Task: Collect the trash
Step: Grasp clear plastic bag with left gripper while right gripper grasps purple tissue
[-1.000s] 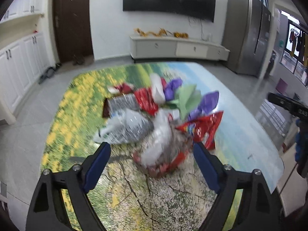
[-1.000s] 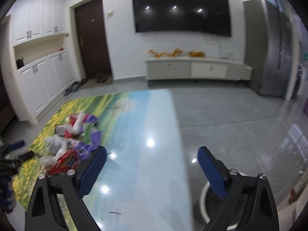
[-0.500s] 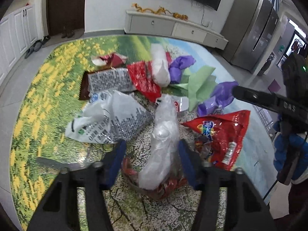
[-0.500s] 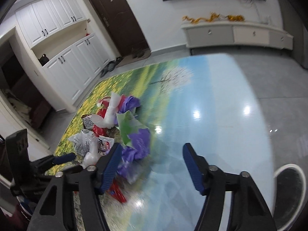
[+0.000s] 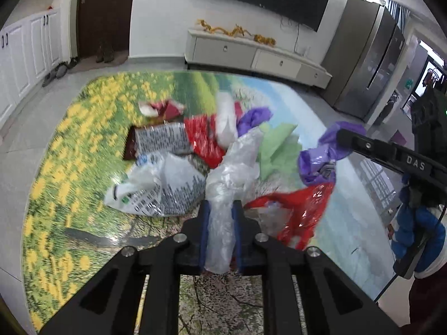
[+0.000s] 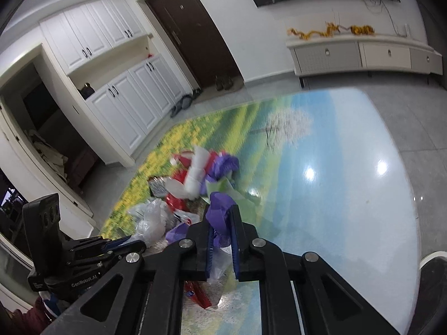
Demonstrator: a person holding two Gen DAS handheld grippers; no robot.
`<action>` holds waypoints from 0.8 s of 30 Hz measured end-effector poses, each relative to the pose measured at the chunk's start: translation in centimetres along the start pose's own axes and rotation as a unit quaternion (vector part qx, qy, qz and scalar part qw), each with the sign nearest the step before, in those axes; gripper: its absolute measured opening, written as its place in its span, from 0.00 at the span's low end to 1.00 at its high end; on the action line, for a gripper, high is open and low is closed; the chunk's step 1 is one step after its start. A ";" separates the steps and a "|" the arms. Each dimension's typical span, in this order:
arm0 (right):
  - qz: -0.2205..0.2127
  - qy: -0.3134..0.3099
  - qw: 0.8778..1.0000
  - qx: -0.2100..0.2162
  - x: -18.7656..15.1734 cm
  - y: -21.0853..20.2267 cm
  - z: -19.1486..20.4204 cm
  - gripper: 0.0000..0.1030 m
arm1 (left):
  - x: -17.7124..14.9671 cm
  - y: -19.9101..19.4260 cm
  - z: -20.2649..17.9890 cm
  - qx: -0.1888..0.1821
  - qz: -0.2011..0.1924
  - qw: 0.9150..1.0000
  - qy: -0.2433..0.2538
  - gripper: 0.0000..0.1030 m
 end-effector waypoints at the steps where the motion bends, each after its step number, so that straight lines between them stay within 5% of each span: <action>1: -0.008 0.000 1.000 -0.001 0.2 -0.7 -0.1 0.10 | 0.4 -0.6 -0.3 0.003 -0.006 1.000 0.003 0.14; 11: -0.079 0.036 0.995 -0.041 0.3 -8.9 -6.6 0.10 | 2.8 -2.9 -5.4 -0.005 -0.033 0.999 0.030 0.14; 24: -0.096 0.114 0.984 -0.097 -5.0 -14.5 -15.2 0.10 | 1.6 1.0 -4.8 -0.068 0.011 0.996 -0.055 0.15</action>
Point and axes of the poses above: each gripper's, at about its wrist camera, not at the fingertips, and y roughly the way its jaws point, z to its left, x to its top, the point moved 7 cm from there along y, roughly the way its jaws point, and after that the axes turned 11 degrees about -x, right-handed, at the moved point
